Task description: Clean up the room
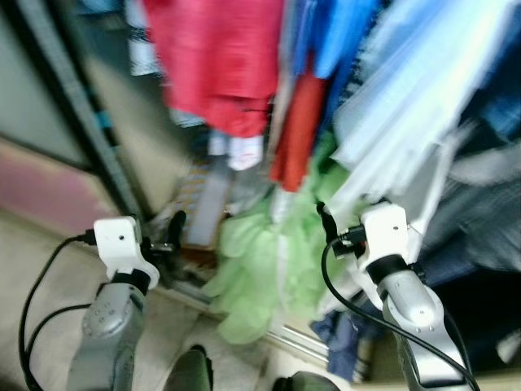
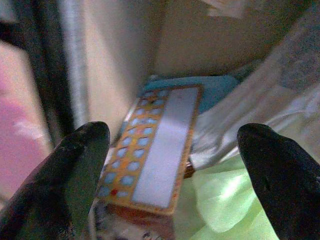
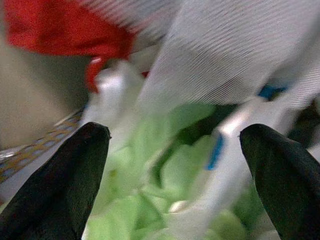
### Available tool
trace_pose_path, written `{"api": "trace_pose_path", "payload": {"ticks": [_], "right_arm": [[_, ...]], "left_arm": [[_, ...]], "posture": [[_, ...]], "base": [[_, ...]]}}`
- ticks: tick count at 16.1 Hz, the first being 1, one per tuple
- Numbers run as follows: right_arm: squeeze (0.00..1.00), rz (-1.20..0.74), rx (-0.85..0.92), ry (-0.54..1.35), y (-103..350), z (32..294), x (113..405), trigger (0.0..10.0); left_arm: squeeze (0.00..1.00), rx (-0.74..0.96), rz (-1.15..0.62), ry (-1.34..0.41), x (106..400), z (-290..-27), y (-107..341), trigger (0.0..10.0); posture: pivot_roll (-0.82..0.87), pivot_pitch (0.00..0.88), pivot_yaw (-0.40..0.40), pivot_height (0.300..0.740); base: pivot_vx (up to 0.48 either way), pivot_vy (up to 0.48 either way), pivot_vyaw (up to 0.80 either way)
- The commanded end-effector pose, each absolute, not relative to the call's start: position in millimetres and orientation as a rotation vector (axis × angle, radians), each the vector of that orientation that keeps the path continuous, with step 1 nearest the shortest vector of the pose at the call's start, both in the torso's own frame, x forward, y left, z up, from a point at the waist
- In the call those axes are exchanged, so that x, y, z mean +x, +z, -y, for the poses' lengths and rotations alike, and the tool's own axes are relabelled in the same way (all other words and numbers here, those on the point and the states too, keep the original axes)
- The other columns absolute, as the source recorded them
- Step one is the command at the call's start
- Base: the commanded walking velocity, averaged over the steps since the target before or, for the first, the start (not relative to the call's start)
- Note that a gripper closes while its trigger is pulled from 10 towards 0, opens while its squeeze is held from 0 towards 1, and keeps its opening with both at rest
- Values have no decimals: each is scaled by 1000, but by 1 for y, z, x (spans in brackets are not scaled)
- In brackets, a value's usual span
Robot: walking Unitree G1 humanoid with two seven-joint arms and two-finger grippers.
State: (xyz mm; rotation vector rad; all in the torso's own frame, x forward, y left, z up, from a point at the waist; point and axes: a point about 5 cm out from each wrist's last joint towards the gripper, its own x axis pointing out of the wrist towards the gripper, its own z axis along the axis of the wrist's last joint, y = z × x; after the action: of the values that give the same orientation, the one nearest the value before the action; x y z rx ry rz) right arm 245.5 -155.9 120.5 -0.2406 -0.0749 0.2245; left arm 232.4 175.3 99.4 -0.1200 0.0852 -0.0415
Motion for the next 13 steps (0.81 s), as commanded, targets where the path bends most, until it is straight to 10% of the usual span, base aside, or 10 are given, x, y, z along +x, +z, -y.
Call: {"api": "trace_pose_path", "payload": {"ticks": [1,13], "right_arm": [[0,64,-236,222,117,160,244,10000],[0,37,-166,182,103,164,251,10000]], "left_arm": [[0,-93,-111,-34,229,-176,92,10000],[0,-50,-164,195,224,-200,74,10000]], "posture": [[11,128,-92,740],[37,62,-79,740]], "base": [[0,0,800],[0,0,800]]}}
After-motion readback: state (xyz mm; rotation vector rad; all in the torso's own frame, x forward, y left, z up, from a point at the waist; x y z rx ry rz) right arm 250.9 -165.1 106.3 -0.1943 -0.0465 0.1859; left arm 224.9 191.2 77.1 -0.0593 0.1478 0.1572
